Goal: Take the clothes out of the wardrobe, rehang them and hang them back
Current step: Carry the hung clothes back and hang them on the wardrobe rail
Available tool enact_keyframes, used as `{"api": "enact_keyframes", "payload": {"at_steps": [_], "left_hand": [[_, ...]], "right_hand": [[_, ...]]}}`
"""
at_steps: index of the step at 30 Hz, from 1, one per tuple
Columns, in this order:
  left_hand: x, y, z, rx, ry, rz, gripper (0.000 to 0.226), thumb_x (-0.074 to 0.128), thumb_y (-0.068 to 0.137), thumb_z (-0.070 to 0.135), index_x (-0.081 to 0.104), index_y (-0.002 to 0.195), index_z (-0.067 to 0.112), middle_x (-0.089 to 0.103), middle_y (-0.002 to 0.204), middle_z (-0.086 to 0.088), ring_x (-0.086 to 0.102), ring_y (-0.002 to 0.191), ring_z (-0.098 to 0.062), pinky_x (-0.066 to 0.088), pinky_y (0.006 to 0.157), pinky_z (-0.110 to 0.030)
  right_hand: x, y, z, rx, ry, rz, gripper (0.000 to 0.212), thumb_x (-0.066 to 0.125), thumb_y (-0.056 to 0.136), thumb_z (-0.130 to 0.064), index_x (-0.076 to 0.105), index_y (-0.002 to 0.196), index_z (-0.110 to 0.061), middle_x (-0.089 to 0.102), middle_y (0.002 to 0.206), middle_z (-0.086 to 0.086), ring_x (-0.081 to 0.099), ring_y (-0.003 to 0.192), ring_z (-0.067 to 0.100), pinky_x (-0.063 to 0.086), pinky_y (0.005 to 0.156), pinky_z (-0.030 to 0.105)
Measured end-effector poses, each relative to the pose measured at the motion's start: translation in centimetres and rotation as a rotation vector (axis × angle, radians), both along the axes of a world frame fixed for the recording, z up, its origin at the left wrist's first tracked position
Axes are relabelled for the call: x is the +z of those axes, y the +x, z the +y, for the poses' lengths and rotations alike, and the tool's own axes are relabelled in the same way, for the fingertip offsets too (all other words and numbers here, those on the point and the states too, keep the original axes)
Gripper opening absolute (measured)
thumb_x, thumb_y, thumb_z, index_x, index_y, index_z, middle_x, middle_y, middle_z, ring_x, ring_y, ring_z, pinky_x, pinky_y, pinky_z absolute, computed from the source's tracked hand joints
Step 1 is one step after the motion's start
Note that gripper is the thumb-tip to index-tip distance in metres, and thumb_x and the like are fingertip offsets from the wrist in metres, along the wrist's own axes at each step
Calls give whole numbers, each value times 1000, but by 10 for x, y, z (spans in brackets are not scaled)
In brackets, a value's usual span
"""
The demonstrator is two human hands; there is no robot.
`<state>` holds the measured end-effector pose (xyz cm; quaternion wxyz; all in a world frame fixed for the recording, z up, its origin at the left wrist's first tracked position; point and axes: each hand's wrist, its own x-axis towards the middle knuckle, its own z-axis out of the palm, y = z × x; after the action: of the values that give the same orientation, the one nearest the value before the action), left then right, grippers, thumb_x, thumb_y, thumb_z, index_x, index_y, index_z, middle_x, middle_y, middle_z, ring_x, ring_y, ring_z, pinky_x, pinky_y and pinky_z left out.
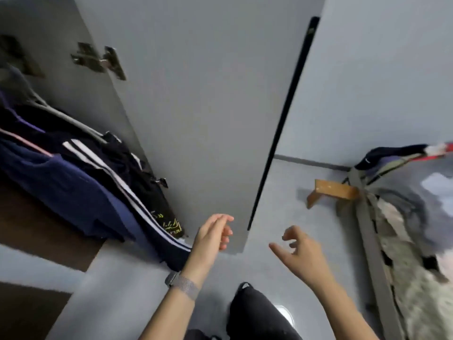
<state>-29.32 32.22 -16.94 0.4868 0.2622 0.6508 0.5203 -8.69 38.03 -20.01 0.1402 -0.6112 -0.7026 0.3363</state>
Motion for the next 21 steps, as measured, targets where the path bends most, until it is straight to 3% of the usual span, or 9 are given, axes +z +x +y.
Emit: {"api": "enact_keyframes", "payload": {"at_steps": [4, 8, 12, 17, 21], "left_hand": [[5, 89, 16, -374, 22, 74, 21, 41, 99, 20, 62, 98, 23, 54, 71, 2, 46, 60, -9, 39, 57, -19], [8, 167, 27, -529, -13, 14, 22, 44, 98, 15, 64, 96, 22, 54, 70, -2, 46, 57, -10, 39, 55, -21], [-1, 257, 37, -652, -42, -30, 23, 42, 98, 13, 64, 94, 21, 53, 66, -1, 46, 50, -6, 39, 48, -17], [-14, 443, 19, -1010, -55, -62, 22, 43, 99, 16, 64, 103, 22, 54, 75, -3, 48, 63, -10, 39, 58, -23], [-7, 576, -17, -1370, -84, -86, 23, 43, 98, 10, 61, 109, 20, 55, 74, -2, 49, 63, -9, 41, 61, -24]], "right_hand": [[1, 110, -30, -366, -36, 51, 31, 74, 77, -40, 50, 87, -23, 60, 93, -10, 59, 82, 13, 44, 68, 29], [-2, 188, -56, -636, -49, 142, 29, 71, 78, -37, 47, 83, -21, 61, 89, -9, 60, 83, 12, 47, 68, 31], [-4, 267, -92, -753, -55, 145, 28, 69, 80, -36, 49, 87, -19, 58, 87, -10, 59, 80, 15, 46, 68, 32], [-7, 411, -160, -897, -106, 72, 25, 68, 79, -38, 50, 91, -27, 59, 84, -14, 57, 75, 5, 44, 67, 22], [-5, 518, -226, -1209, -119, 33, 22, 69, 77, -39, 54, 89, -29, 63, 79, -11, 60, 73, 6, 51, 74, 28]]}}
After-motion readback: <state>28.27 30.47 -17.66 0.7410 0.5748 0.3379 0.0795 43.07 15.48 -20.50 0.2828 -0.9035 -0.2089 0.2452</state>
